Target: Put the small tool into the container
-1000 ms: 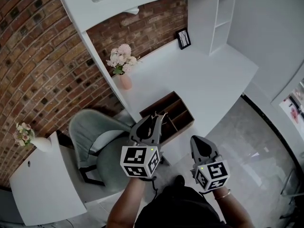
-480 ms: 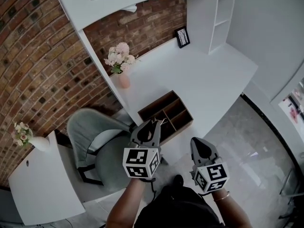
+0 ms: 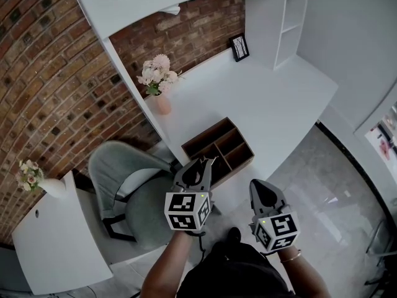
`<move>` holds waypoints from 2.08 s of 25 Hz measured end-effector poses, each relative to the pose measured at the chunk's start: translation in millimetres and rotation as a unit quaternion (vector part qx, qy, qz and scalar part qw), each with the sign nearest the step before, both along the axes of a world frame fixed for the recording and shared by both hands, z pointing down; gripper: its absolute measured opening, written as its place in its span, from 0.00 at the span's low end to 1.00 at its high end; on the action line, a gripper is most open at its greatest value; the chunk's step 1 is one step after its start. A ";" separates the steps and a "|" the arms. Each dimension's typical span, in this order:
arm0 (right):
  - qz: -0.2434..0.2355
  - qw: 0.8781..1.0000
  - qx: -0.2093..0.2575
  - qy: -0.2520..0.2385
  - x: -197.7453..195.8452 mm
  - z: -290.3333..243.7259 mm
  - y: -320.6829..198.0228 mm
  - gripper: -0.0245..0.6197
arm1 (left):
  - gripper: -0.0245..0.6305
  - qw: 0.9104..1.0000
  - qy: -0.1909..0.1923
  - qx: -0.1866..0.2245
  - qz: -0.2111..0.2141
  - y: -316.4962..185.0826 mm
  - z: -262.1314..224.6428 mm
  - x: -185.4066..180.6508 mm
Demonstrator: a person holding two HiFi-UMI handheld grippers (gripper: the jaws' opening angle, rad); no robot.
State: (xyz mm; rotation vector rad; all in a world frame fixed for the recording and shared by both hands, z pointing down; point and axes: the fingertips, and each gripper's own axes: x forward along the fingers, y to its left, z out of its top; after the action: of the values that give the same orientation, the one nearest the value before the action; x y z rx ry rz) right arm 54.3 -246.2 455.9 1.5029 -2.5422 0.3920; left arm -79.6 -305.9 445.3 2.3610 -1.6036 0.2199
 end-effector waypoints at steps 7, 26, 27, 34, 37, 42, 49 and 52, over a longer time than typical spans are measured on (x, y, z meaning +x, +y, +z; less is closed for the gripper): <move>-0.001 1.000 -0.010 0.003 1.3 3.1 2.4 0.04 | 0.14 1.000 0.000 -0.002 -0.004 -1.9 6.2 -1.6; 0.001 1.000 -0.012 0.007 0.8 8.1 -0.9 0.04 | 0.18 1.000 0.004 -0.011 0.008 -13.4 13.6 1.0; 0.000 1.000 -0.012 0.007 0.0 8.1 -0.9 0.04 | 0.18 1.000 0.005 -0.011 0.008 -12.2 14.1 0.7; -0.009 1.000 -0.011 0.005 -8.7 8.1 1.8 0.04 | 0.18 1.000 0.007 -0.020 0.005 1.0 19.8 -3.8; -0.013 1.000 -0.011 0.005 -12.0 8.8 2.9 0.04 | 0.18 1.000 0.003 -0.023 -0.003 7.4 23.6 -9.0; -0.017 1.000 -0.011 0.005 -18.0 8.9 5.9 0.04 | 0.18 0.999 0.001 -0.031 -0.007 19.2 30.9 -16.5; -0.018 1.000 -0.004 0.007 -22.9 5.1 11.7 0.04 | 0.16 0.999 0.001 -0.041 -0.015 38.3 35.5 -23.7; -0.018 1.000 -0.001 0.006 -24.3 3.2 13.9 0.04 | 0.15 0.999 -0.001 -0.038 -0.019 46.2 32.7 -28.5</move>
State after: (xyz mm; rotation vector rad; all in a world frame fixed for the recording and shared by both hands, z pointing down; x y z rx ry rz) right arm 30.0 -232.3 459.1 1.4521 -2.5551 0.3792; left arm -108.0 -259.7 478.0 2.2724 -1.6087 0.2706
